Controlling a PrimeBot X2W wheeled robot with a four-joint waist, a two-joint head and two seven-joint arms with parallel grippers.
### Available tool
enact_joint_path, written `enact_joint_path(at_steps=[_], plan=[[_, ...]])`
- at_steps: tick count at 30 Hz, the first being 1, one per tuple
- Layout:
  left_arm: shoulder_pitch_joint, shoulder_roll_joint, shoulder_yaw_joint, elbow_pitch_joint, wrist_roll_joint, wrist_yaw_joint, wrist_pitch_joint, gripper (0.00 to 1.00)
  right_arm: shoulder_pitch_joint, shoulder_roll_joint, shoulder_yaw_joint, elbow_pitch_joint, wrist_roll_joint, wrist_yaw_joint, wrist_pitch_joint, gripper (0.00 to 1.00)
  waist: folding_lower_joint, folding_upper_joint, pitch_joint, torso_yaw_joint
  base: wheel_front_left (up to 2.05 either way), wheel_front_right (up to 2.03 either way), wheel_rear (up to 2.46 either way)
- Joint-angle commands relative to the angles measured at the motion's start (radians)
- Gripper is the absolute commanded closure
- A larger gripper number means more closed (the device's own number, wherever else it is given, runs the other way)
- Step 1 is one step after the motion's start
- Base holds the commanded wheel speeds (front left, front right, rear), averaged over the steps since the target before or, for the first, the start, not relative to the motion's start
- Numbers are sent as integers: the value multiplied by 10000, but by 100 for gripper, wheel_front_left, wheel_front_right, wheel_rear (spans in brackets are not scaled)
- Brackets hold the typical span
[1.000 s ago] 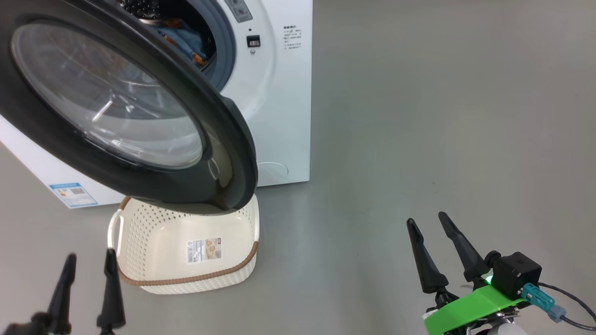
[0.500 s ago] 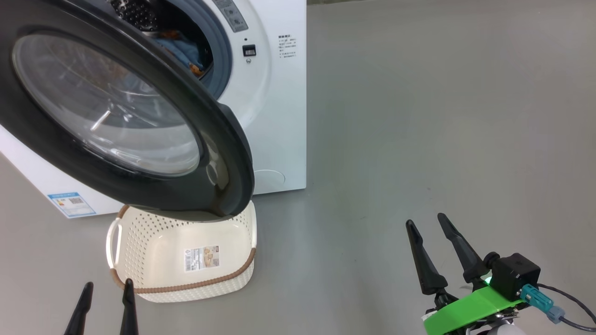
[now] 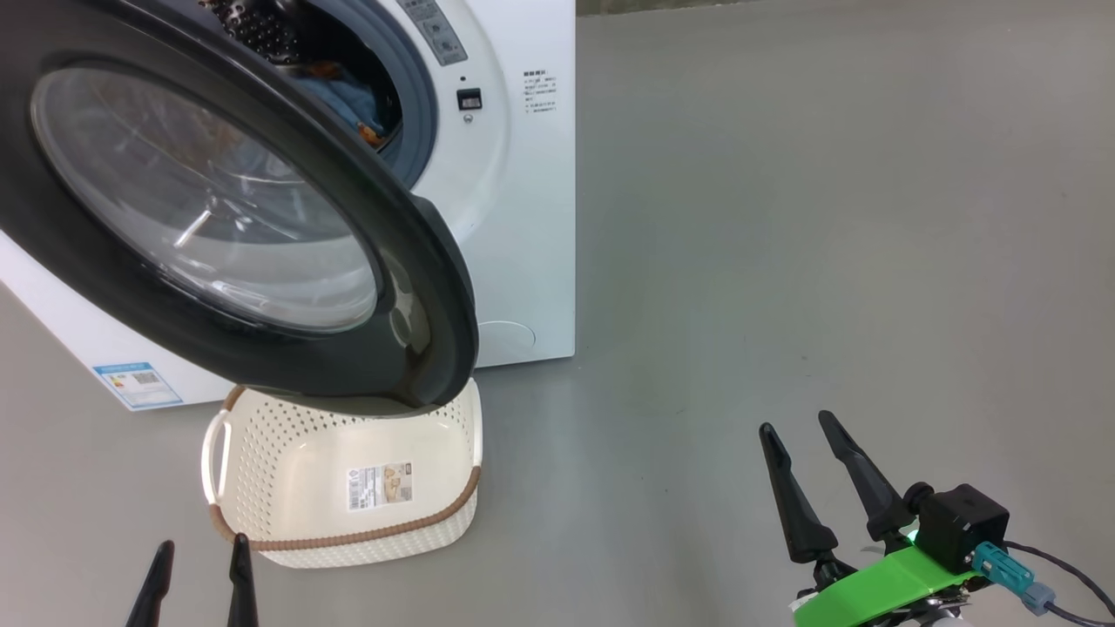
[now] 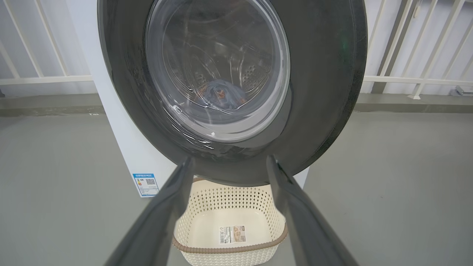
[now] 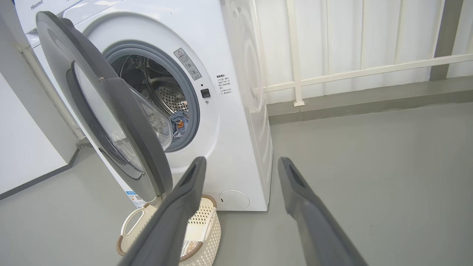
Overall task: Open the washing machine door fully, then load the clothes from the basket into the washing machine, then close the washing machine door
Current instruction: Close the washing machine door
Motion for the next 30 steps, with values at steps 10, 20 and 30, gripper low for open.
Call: enact_joint_path(at_steps=[10, 20, 30], plan=[[-14, 49, 145, -366, 13, 273, -82, 0, -130, 26, 148, -6, -402, 62, -118, 0, 0, 0, 34, 58, 0, 0, 0], [-3, 48, 93, -454, -41, 369, -82, 0, -139, 57, 8, 330, -557, 62, -118, 0, 0, 0, 8, 75, 0, 0, 0], [-32, 48, 8, -581, -185, 456, -82, 0, -542, 87, 85, -621, -209, 62, -118, 100, 0, 0, 91, 208, 0, 0, 0]])
